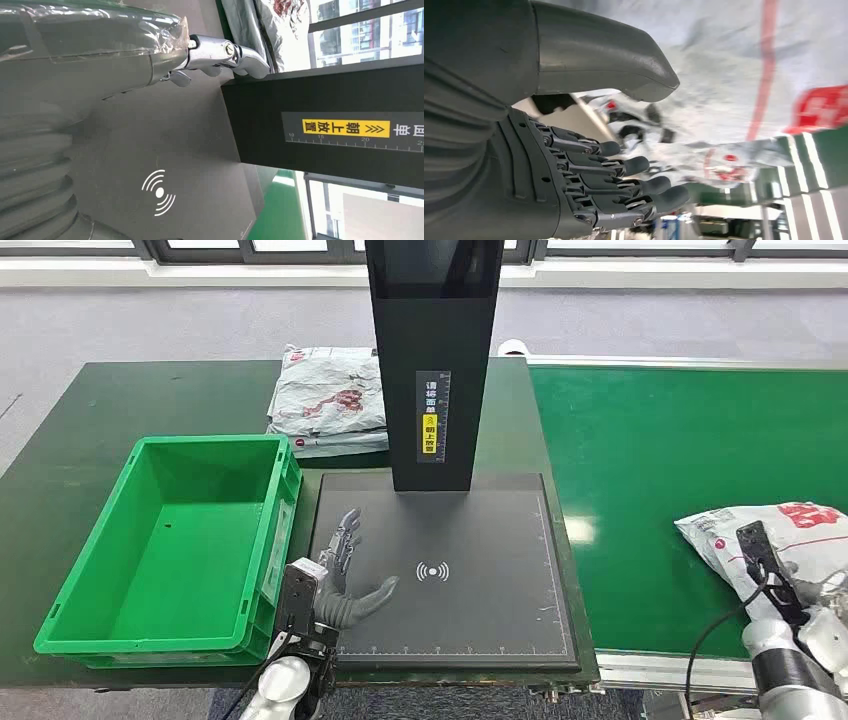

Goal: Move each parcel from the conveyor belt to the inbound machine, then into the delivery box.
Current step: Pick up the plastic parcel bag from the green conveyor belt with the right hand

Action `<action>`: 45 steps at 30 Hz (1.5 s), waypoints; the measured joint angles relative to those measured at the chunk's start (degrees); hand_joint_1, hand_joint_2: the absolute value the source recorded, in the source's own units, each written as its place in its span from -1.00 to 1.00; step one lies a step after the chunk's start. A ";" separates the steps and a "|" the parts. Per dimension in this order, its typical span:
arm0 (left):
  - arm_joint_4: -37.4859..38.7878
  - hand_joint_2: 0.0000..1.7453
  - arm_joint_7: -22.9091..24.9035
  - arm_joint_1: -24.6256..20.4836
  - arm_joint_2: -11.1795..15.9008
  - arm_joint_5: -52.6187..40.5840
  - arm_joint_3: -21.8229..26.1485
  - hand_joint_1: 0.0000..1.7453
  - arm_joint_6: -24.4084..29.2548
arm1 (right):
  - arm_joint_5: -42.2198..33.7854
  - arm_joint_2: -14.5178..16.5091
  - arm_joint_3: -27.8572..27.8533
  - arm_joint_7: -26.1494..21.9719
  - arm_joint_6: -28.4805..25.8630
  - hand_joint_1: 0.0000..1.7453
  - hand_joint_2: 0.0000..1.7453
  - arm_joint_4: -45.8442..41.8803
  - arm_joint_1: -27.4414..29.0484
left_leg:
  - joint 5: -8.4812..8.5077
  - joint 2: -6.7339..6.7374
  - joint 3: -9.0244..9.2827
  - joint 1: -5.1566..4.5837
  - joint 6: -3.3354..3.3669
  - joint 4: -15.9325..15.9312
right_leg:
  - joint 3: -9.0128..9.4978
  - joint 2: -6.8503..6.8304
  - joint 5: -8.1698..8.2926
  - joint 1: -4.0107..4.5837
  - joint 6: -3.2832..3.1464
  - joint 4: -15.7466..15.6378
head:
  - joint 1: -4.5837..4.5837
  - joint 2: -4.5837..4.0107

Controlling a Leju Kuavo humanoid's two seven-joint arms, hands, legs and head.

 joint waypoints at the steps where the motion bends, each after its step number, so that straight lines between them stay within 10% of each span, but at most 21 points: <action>1: 0.00 1.00 0.05 0.00 0.02 -0.01 0.00 -1.00 -0.03 | 0.81 -0.15 0.01 0.66 0.41 -1.00 1.00 0.24 0.04 | 0.00 0.00 0.00 0.00 0.00 0.00 | 0.00 0.00 0.00 0.00 0.00 0.00 | 0.00 0.00; 4: 0.00 1.00 0.30 0.01 0.11 -0.04 0.00 -1.00 -0.28 | 4.81 -0.79 0.13 4.22 3.06 -1.00 1.00 1.43 0.42 | -0.02 0.01 0.00 -0.01 0.02 0.00 | -0.02 0.02 0.00 0.00 0.00 -0.01 | 0.00 0.00; 8: 0.02 1.00 0.49 0.01 0.26 -0.18 0.00 -1.00 -0.72 | 8.41 -1.32 0.25 7.99 6.35 -1.00 -1.00 2.83 1.18 | -0.02 0.01 -0.01 -0.01 0.02 0.00 | -0.04 0.01 -0.01 0.00 0.01 0.00 | 0.00 0.00; 18: 1.63 1.00 0.08 -0.35 0.29 -0.57 0.00 -1.00 -1.39 | 12.72 -2.12 0.34 10.97 16.27 -1.00 -1.00 6.22 1.37 | -0.02 0.03 -0.02 -0.01 0.03 0.00 | -0.04 0.04 -0.01 0.00 0.01 0.00 | 0.00 0.01; 28: 3.49 1.00 -0.91 -1.03 0.29 -1.15 0.00 -1.00 -1.56 | 9.59 -1.21 0.34 -0.23 24.79 -1.00 -1.00 7.83 0.84 | -0.02 0.02 -0.03 0.00 0.03 0.00 | -0.03 0.01 -0.01 0.00 0.01 0.01 | 0.00 0.00; 29: 3.63 1.00 -0.93 -1.04 0.29 -1.16 0.00 -1.00 -1.57 | 9.54 -1.16 0.34 -0.25 24.83 -0.92 -1.00 7.92 0.76 | -0.02 0.02 -0.03 0.00 0.03 0.00 | -0.03 0.01 -0.01 0.01 0.01 0.01 | 0.00 0.01; 30: 3.74 1.00 -0.95 -1.05 0.30 -1.17 0.00 -1.00 -1.57 | 9.52 -1.12 0.34 -0.29 24.86 -0.42 -1.00 8.00 0.70 | -0.02 0.02 -0.03 0.00 0.03 0.00 | -0.04 0.02 -0.01 0.01 0.01 0.01 | 0.00 0.01; 33: 3.98 1.00 -1.03 -1.07 0.30 -1.23 0.00 -1.00 -1.59 | 8.62 -0.97 0.27 -2.22 25.52 1.00 0.50 8.14 0.60 | -0.02 0.02 -0.04 0.00 0.03 0.00 | -0.03 0.02 -0.01 0.00 0.01 0.01 | 0.00 0.01; 34: 4.03 1.00 -1.05 -1.07 0.30 -1.28 0.00 -1.00 -1.58 | 7.85 -0.90 0.14 -3.86 25.88 1.00 1.00 8.15 0.57 | -0.02 0.02 -0.04 0.00 0.03 0.00 | -0.03 0.02 -0.01 0.01 0.01 0.01 | 0.00 0.01; 45: 1.68 1.00 -0.57 0.19 0.45 -2.01 0.13 -1.00 -0.80 | 2.88 1.11 -1.56 -11.36 25.61 1.00 1.00 6.69 -1.66 | -0.03 0.19 0.06 0.05 0.03 0.00 | 0.06 0.21 0.00 0.04 0.02 0.00 | 0.01 0.00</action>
